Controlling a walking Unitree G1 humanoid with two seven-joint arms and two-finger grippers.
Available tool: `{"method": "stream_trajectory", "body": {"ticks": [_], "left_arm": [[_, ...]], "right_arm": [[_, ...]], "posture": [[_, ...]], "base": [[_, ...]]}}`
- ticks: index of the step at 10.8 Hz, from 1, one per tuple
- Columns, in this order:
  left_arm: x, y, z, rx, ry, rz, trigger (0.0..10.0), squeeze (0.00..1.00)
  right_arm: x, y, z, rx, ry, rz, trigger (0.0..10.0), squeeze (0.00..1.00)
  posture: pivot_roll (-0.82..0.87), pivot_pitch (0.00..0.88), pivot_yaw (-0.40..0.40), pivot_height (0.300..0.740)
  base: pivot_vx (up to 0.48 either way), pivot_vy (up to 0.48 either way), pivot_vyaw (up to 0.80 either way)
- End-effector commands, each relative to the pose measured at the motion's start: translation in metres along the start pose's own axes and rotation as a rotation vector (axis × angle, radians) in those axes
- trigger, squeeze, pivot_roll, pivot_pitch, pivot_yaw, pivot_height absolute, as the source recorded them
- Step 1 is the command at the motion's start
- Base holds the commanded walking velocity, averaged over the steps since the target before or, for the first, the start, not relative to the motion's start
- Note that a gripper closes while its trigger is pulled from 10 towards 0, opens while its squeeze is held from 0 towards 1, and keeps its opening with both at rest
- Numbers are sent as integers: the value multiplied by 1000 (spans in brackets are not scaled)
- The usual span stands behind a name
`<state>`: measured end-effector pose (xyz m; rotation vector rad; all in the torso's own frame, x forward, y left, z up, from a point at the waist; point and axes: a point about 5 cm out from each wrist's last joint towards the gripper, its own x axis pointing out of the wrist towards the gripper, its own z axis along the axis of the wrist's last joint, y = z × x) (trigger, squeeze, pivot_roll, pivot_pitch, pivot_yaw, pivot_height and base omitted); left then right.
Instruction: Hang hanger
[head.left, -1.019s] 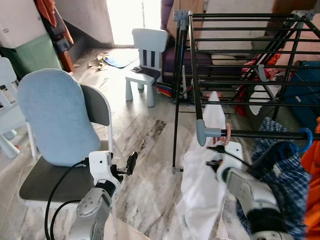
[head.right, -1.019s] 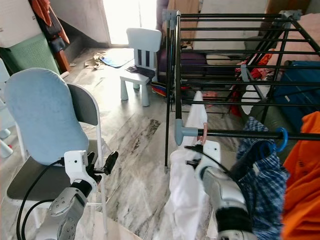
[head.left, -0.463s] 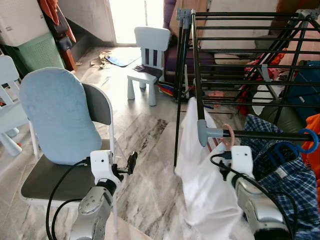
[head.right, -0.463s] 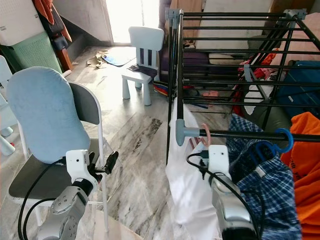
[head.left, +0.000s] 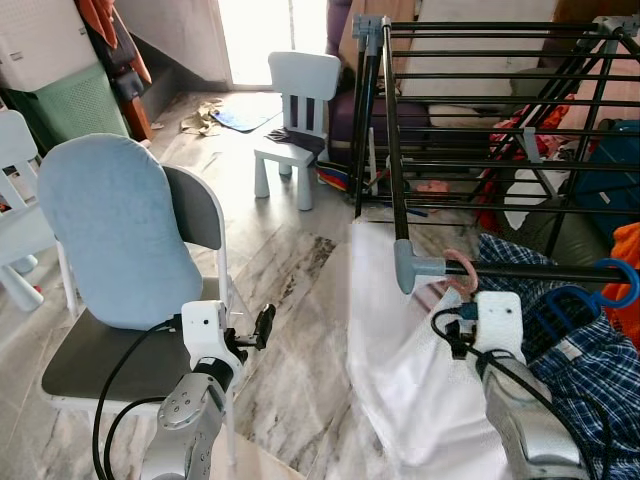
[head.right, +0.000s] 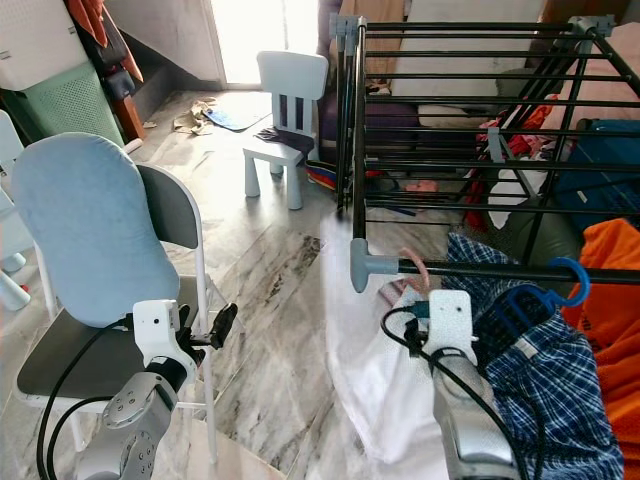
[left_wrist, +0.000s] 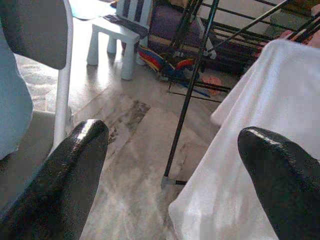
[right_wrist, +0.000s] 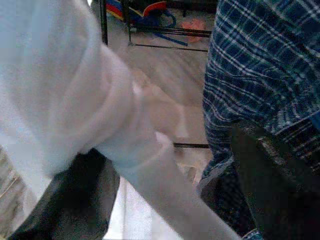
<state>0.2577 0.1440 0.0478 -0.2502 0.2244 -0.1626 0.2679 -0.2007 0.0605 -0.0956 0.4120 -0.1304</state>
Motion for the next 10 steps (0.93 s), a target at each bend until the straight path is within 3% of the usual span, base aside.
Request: {"method": "stream_trajectory", "body": {"ticks": [1, 6, 7, 8, 10], "left_arm": [[1, 1, -1, 10, 13, 9, 10000, 0], [2, 0, -2, 20, 20, 7, 10000, 0], [2, 0, -2, 21, 20, 8, 10000, 0], [2, 0, -2, 22, 21, 8, 10000, 0], [2, 0, -3, 25, 25, 10, 10000, 0]], "right_arm": [[-2, -2, 12, 0, -60, -9, 10000, 1000], [-5, -6, 15, 0, -95, -32, 10000, 1000], [-5, -6, 15, -5, -96, -34, 10000, 322], [-5, -7, 15, -15, -100, -35, 10000, 0], [-6, -8, 15, -16, -102, -41, 10000, 0]], "posture": [[-231, 0, 40, 740], [-236, 0, 39, 740], [-235, 0, 39, 740], [-236, 0, 39, 740], [-237, 0, 37, 740]], "base": [[0, 0, 0], [0, 0, 0], [0, 0, 0], [0, 0, 0], [-159, 0, 0]]}}
